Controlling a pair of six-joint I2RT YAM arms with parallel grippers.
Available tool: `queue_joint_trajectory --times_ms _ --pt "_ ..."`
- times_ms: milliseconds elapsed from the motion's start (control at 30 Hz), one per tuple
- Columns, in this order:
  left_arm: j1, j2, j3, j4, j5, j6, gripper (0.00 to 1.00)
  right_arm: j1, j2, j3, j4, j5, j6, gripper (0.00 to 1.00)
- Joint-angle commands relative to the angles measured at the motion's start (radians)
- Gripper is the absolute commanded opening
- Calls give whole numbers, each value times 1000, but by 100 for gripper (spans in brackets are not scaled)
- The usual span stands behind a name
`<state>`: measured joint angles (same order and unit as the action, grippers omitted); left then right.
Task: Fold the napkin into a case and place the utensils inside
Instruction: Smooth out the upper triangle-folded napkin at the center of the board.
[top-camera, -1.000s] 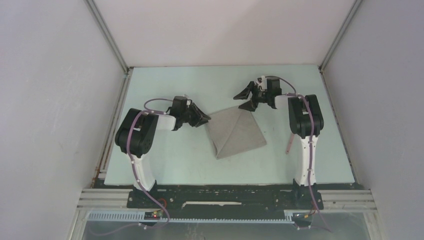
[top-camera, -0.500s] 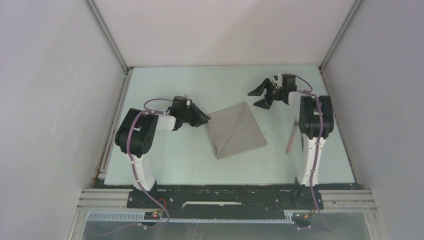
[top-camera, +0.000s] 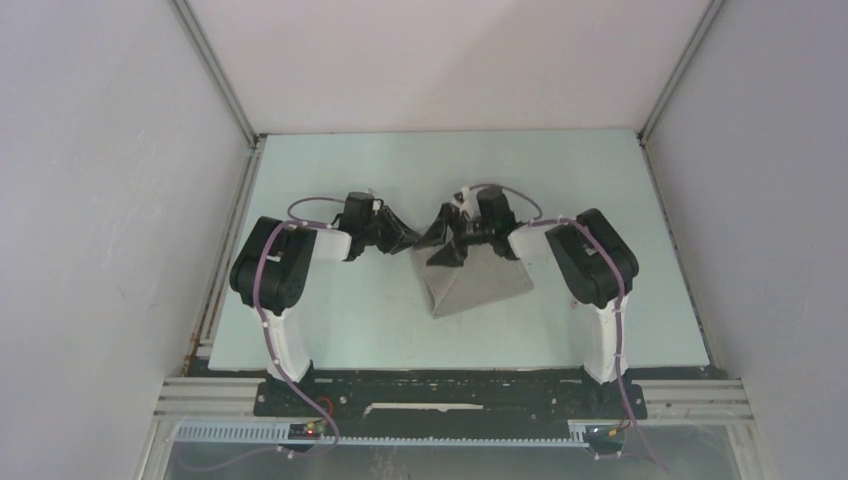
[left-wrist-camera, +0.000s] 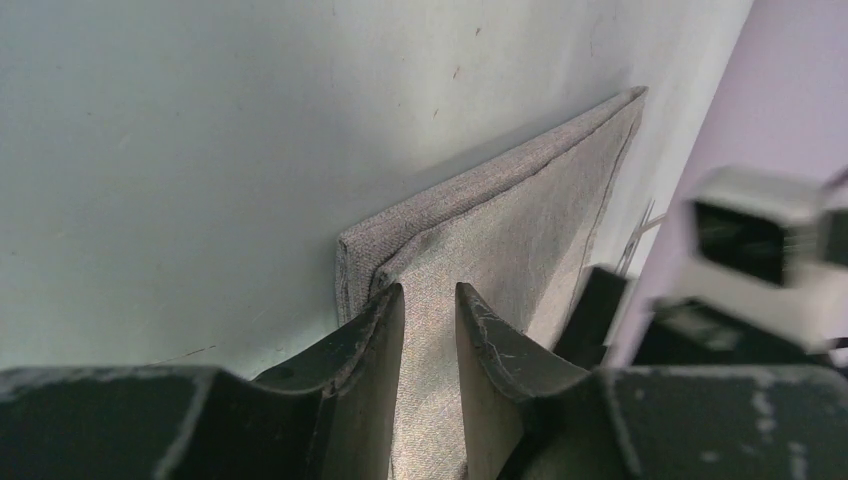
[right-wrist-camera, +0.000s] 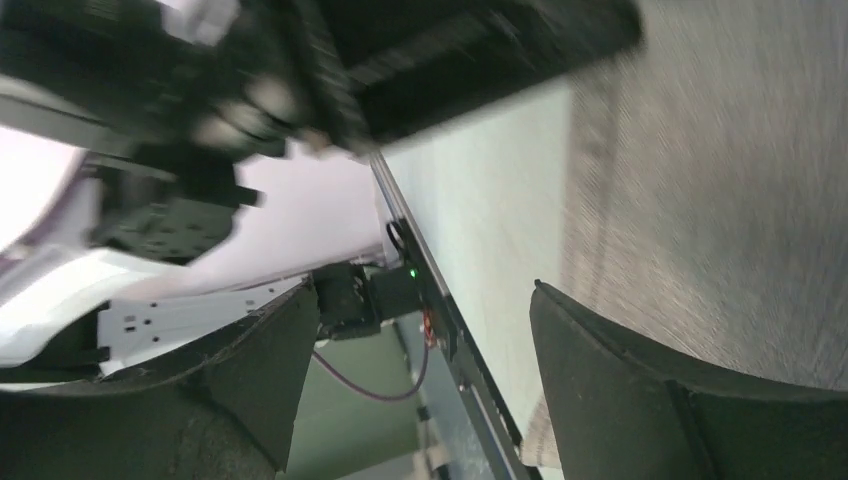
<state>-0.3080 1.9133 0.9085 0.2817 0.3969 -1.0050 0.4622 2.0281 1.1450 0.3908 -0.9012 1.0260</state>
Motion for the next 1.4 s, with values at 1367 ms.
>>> queue_joint_trajectory --times_ms 1367 --pt "10 -6 -16 -42 -25 13 36 205 -57 -426 353 -46 109 83"
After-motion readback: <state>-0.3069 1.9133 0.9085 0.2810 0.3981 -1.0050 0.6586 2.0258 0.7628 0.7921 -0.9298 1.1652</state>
